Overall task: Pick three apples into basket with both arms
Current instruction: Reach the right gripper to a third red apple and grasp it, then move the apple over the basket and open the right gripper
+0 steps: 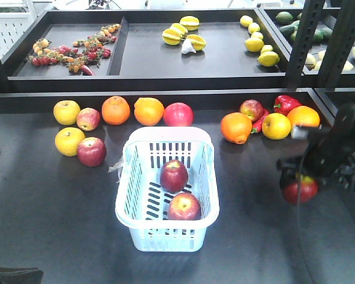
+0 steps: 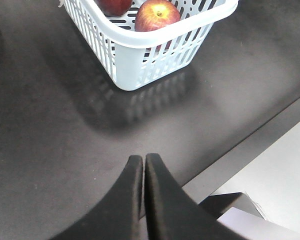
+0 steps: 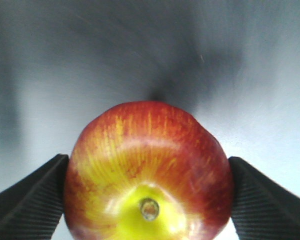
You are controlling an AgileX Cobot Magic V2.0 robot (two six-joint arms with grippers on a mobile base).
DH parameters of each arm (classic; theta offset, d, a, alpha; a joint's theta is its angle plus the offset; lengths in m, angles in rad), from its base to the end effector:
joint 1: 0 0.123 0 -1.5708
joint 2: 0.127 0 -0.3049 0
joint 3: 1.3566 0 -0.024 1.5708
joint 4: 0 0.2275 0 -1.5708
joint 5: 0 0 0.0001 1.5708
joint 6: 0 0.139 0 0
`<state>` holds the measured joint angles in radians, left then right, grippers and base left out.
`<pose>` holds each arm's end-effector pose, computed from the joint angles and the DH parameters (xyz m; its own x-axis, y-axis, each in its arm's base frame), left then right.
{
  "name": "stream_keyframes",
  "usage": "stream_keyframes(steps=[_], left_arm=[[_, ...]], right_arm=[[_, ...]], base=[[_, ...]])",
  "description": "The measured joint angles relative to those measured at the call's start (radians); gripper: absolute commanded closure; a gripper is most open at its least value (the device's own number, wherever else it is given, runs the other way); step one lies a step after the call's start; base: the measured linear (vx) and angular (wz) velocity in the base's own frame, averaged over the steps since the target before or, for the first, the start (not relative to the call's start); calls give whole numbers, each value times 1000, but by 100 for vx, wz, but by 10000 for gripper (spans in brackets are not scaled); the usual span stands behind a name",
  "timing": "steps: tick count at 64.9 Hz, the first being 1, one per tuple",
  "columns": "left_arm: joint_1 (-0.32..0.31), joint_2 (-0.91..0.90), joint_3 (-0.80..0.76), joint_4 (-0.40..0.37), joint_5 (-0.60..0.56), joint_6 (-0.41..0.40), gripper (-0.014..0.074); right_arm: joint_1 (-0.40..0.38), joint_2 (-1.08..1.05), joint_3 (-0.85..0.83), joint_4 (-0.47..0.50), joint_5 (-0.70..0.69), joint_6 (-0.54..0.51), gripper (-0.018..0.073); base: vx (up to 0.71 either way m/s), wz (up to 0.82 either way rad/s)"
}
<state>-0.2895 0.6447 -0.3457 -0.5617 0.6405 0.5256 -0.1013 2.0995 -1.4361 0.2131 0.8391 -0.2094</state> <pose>0.0861 -0.0719 0.2190 -0.6407 0.2485 -0.7265 0.5269 0.8305 -0.1806 0.4125 -0.0199 0.1255 -0.9838 0.0347 -0.1760 0.0092 0.9895 0.1439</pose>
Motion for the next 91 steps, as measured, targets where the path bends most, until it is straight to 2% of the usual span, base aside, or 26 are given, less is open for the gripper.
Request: stream_keyframes(steps=[14,21,27,46,54,66,81,91], left_arm=[[0,0,0,0,0,0,603],[0,0,0,0,0,0,603],[0,0,0,0,-1,0,603],[0,0,0,0,-6,0,603],[0,0,0,0,-6,0,603],[0,0,0,0,-6,0,603],[0,0,0,0,-6,0,603],[0,0,0,0,-6,0,603]], right_arm=[[5,-177,0,104,125,-94,566],[42,-251,0,135,203,-123,564],[110,-302,1,146,243,-129,564],[406,-362,2,227,252,-114,564],[496,-348,2,238,210,-70,564],[561,-289,2,245,140,-43,564],[604,-177,2,270,-30,-43,550],[605,-127,2,305,-114,-60,466]], base=[[0,0],[0,0],[0,0],[0,0],[0,0],[0,0],[0,0],[0,0]])
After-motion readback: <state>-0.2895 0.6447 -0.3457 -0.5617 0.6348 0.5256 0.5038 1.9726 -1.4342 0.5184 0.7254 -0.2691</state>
